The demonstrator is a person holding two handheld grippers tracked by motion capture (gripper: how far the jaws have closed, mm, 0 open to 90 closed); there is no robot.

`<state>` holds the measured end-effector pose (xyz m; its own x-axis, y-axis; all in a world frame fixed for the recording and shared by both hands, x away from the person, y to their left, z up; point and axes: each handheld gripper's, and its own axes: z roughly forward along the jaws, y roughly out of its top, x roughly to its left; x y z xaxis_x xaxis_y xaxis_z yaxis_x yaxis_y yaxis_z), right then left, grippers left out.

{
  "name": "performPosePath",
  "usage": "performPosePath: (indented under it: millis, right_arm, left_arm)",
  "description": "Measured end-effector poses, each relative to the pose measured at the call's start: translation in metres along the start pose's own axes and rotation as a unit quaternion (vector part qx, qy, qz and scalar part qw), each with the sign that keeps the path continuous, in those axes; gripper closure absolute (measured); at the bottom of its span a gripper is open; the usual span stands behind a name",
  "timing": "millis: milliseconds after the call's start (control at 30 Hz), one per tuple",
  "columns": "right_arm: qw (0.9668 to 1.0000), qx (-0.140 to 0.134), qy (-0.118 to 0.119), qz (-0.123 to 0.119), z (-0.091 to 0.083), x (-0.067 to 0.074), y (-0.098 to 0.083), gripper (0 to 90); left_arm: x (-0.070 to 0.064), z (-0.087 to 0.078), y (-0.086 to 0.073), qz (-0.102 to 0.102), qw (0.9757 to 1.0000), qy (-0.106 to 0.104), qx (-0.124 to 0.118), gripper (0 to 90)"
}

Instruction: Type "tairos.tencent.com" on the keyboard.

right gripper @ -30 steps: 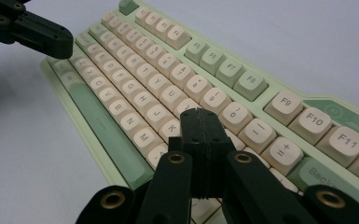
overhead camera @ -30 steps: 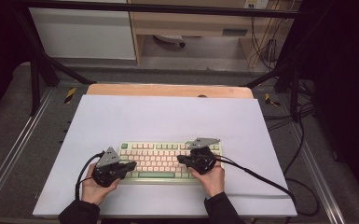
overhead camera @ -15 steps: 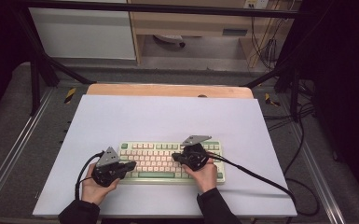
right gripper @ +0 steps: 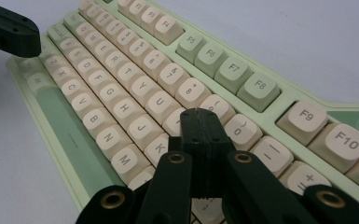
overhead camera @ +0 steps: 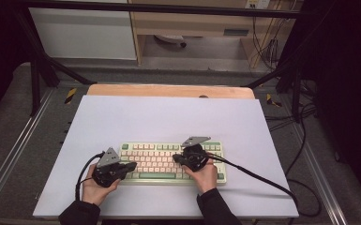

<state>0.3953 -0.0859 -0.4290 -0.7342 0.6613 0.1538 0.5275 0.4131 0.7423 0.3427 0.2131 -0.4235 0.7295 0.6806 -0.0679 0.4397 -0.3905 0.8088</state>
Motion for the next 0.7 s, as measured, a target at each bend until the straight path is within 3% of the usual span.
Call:
performPosePath:
  millis: [133, 700]
  right_arm:
    - [1.0000, 0.006, -0.002, -0.004, 0.000, 0.001, -0.001, 90.0]
    - [0.9997, -0.018, 0.010, -0.015, -0.026, 0.010, 0.005, 90.0]
  left_arm:
    - [0.000, 0.000, 0.000, 0.000, 1.0000, 0.000, 0.000, 89.4]
    - [0.000, -0.001, 0.000, -0.001, 1.0000, 0.001, -0.001, 89.4]
